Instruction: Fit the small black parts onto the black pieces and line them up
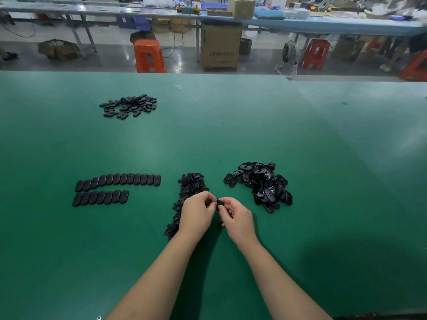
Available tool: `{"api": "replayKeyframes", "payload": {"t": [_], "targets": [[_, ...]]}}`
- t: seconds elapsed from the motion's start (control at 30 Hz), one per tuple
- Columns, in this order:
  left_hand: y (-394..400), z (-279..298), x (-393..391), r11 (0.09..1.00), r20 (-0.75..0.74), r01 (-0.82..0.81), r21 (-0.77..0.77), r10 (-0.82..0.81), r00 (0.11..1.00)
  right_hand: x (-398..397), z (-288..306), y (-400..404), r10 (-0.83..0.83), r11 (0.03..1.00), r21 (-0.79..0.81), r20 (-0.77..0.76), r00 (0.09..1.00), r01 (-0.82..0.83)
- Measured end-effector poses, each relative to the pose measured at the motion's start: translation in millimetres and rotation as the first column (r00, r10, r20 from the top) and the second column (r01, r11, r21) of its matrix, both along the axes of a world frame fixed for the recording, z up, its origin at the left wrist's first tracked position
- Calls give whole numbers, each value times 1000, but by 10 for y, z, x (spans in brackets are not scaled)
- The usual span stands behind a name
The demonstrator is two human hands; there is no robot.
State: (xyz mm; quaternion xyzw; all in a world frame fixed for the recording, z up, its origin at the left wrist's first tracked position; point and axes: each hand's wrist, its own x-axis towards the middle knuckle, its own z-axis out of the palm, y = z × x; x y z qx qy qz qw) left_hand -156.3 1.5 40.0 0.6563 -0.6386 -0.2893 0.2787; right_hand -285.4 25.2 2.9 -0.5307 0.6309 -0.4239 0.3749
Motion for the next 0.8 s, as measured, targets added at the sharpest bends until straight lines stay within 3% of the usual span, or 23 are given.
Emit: {"api": "replayKeyframes", "payload": {"t": [0.17, 0.57, 0.8], "targets": [[-44, -11, 18, 1000, 49, -3, -28, 4, 999, 2, 12, 3, 11, 1000, 1, 20, 1000, -11], [-116, -24, 111, 990, -262, -2, 144, 40, 964, -23, 17, 14, 23, 1000, 1, 39, 999, -23], [-61, -11, 31, 991, -280, 7, 134, 31, 960, -11, -1, 7, -8, 1000, 5, 6, 1000, 8]]}}
